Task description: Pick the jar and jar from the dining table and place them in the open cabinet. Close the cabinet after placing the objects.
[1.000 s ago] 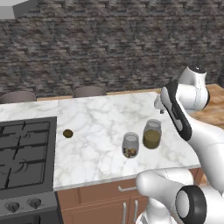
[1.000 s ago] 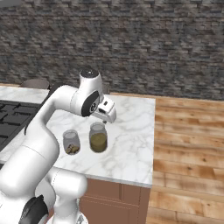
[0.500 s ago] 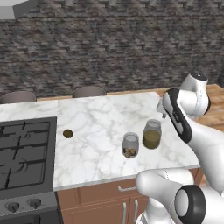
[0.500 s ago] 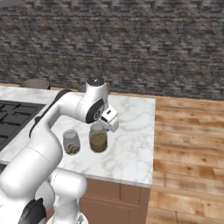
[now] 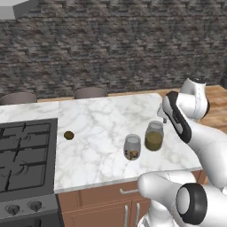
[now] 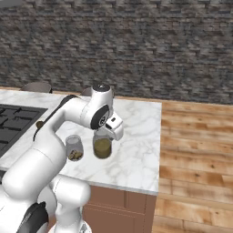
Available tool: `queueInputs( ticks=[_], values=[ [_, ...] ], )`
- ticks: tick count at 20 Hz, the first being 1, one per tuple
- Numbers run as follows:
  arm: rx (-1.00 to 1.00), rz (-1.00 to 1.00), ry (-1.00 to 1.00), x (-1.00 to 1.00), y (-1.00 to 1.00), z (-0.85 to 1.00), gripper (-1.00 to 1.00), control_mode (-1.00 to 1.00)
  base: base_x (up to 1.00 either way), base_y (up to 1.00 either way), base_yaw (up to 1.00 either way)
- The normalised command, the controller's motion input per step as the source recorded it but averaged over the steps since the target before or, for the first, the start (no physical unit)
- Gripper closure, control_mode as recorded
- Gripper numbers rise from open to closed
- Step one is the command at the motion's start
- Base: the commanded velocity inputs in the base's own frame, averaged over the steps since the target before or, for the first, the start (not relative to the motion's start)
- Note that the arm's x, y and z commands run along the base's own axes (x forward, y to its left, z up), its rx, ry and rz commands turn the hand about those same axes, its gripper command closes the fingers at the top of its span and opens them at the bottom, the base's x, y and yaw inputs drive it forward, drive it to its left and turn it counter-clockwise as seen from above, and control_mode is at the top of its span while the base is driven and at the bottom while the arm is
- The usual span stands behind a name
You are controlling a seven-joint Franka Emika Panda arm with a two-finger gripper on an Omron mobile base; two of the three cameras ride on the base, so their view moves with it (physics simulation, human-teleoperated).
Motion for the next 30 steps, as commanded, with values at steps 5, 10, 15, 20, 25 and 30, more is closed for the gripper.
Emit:
queueInputs(
  ticks=[5, 10, 15, 20, 25, 30],
  values=[
    [0.00, 0.00, 0.06, 0.16, 0.00, -0.08, -1.00, -1.00, 0.00, 0.00, 0.00],
    [0.00, 0.00, 0.03, 0.18, 0.00, -0.05, -1.00, -1.00, 0.00, 0.00, 0.00],
    [0.00, 0.00, 0.01, 0.13, 0.00, -0.09, -1.00, -1.00, 0.00, 0.00, 0.00],
    [0.00, 0.00, 0.00, 0.09, 0.00, -0.15, -1.00, -1.00, 0.00, 0.00, 0.00],
    [0.00, 0.00, 0.00, 0.10, 0.00, -0.15, -1.00, -1.00, 0.00, 0.00, 0.00],
    [0.00, 0.00, 0.00, 0.08, 0.00, -0.16, -1.00, -1.00, 0.00, 0.00, 0.00]
  ],
)
